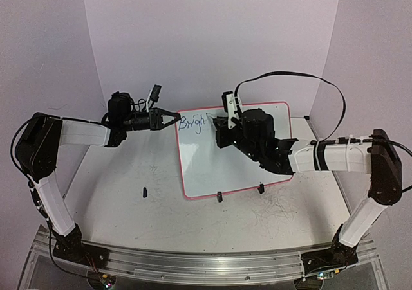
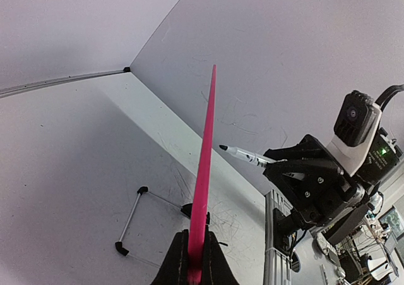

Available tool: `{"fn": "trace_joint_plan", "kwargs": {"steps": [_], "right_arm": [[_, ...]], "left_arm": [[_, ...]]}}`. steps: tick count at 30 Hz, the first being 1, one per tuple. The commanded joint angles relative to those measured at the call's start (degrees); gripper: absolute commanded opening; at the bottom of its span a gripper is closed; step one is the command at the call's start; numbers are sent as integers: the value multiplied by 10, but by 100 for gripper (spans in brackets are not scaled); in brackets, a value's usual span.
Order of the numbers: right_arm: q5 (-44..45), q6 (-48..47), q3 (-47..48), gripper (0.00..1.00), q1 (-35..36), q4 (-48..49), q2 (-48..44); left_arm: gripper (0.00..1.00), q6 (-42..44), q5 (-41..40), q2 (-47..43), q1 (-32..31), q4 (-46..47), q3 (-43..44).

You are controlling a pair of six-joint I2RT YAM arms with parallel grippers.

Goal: Write a sentence on the whiteboard

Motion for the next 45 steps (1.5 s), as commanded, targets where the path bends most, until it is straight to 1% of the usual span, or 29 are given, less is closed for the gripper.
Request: {"fn": "trace_joint_plan", "kwargs": {"steps": [1,6,21,37,45], "right_arm": [[12,-9,29,0,-7,13,10],[23,-9,22,0,-7,13,12],[15,6,-19,0,-6,-4,-7],[16,26,-43,0,4,-15,-17],[31,27,-50,0,5,-20,-28]], "left_arm": [[0,-9,9,-2,-5,4,-1],[0,-9,10,-2,-6,4,-1],[0,-10,10,-4,-6,4,-1],[0,-8,9,-6,-7,4,-1],[0,-8,9,-6,-7,4,-1]]}}
